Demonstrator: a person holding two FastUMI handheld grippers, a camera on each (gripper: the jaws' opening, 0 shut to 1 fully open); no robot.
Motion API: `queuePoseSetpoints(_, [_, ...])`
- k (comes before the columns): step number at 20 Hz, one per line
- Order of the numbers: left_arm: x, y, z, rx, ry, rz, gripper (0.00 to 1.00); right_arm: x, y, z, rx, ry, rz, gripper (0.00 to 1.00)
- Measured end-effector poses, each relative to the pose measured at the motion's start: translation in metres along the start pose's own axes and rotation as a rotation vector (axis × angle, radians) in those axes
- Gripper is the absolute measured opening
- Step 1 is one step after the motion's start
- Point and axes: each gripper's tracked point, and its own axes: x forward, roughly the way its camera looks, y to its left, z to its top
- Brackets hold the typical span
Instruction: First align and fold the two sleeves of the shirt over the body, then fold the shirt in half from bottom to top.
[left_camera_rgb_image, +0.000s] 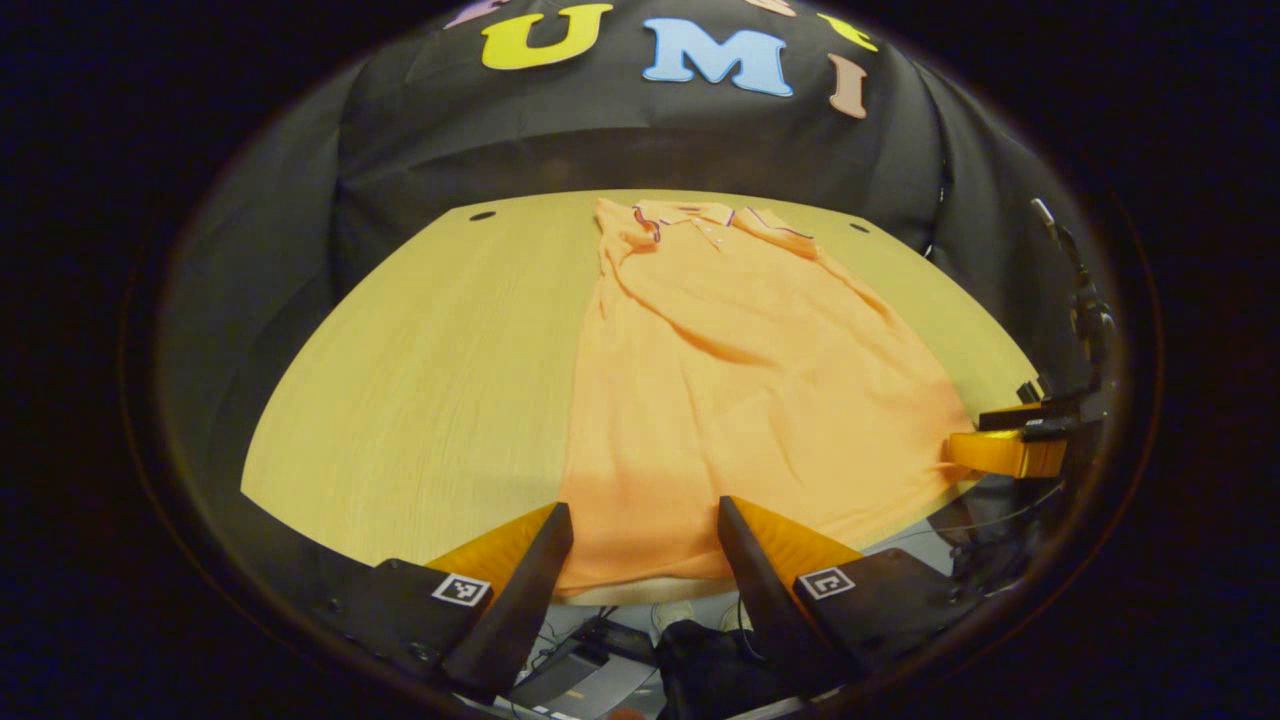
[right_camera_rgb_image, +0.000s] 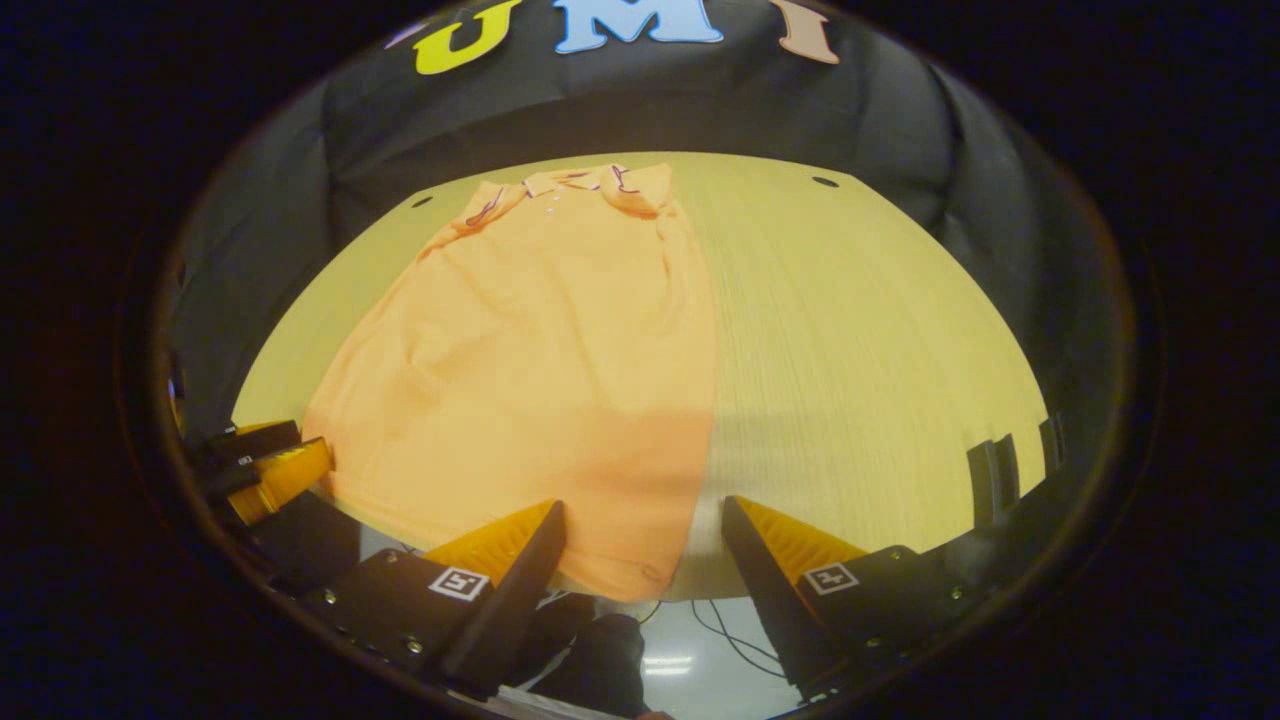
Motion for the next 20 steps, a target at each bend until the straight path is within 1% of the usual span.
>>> queuePoseSetpoints(1, [0.001, -0.002, -0.001, 0.032, 0.007, 0.011, 0.99, -0.001, 0.002, -0.003, -0.043, 0.006, -0.009, 0.98])
queuePoseSetpoints(2, [0.000, -0.005, -0.003, 0.058, 0.010, 0.007, 0.99, -0.001, 0.007, -0.004, -0.043, 0.011, -0.003, 0.98])
queuePoseSetpoints(3, [0.001, -0.008, -0.002, 0.062, 0.011, 0.008, 0.96, 0.000, 0.010, -0.002, -0.045, 0.010, -0.002, 0.86])
queuePoseSetpoints(4, [0.000, -0.009, -0.003, 0.056, 0.012, 0.003, 0.92, -0.001, 0.012, -0.004, -0.051, 0.016, 0.002, 0.84])
queuePoseSetpoints(5, [0.001, -0.012, -0.003, 0.061, 0.013, 0.004, 0.89, 0.000, 0.013, -0.003, -0.050, 0.016, 0.005, 0.70])
queuePoseSetpoints(6, [0.000, -0.019, -0.003, 0.073, 0.008, -0.007, 0.72, -0.002, 0.012, -0.003, -0.041, 0.016, 0.011, 0.48])
queuePoseSetpoints(7, [0.000, -0.023, -0.004, 0.089, 0.008, -0.013, 0.60, -0.003, 0.013, -0.005, -0.050, 0.018, 0.024, 0.41])
queuePoseSetpoints(8, [-0.002, -0.025, -0.004, 0.101, 0.006, -0.013, 0.49, -0.003, 0.013, -0.004, -0.057, 0.016, 0.030, 0.42])
queuePoseSetpoints(9, [-0.001, -0.025, -0.003, 0.103, 0.004, 0.002, 0.43, -0.002, 0.012, -0.004, -0.069, 0.011, 0.029, 0.41])
queuePoseSetpoints(10, [0.001, -0.028, -0.003, 0.105, 0.002, 0.002, 0.25, -0.003, 0.014, -0.004, -0.026, 0.007, 0.034, 0.25])
queuePoseSetpoints(11, [0.002, -0.030, -0.002, 0.110, 0.006, 0.001, 0.24, -0.004, 0.016, -0.006, -0.022, 0.014, 0.048, 0.08])
queuePoseSetpoints(12, [0.004, -0.030, -0.002, 0.114, 0.000, 0.006, 0.24, -0.004, 0.014, -0.004, -0.022, 0.016, 0.058, 0.11])
queuePoseSetpoints(13, [0.005, -0.030, 0.001, 0.099, 0.004, 0.017, 0.10, 0.000, 0.011, 0.003, 0.016, 0.004, 0.059, 0.11])
queuePoseSetpoints(14, [0.003, -0.029, 0.000, 0.092, 0.006, 0.018, 0.10, -0.002, 0.015, -0.002, 0.017, 0.008, 0.076, 0.01])
queuePoseSetpoints(17, [-0.001, -0.029, 0.008, 0.042, -0.015, 0.016, 0.10, -0.007, 0.016, 0.003, 0.083, -0.005, 0.125, 0.01])
queuePoseSetpoints(18, [-0.005, -0.028, 0.014, 0.025, -0.032, 0.021, 0.06, -0.010, 0.014, 0.006, 0.093, -0.020, 0.130, 0.01])
queuePoseSetpoints(20, [-0.011, -0.031, 0.026, -0.014, -0.061, 0.012, 0.06, -0.017, 0.013, 0.015, 0.118, -0.055, 0.156, 0.00])
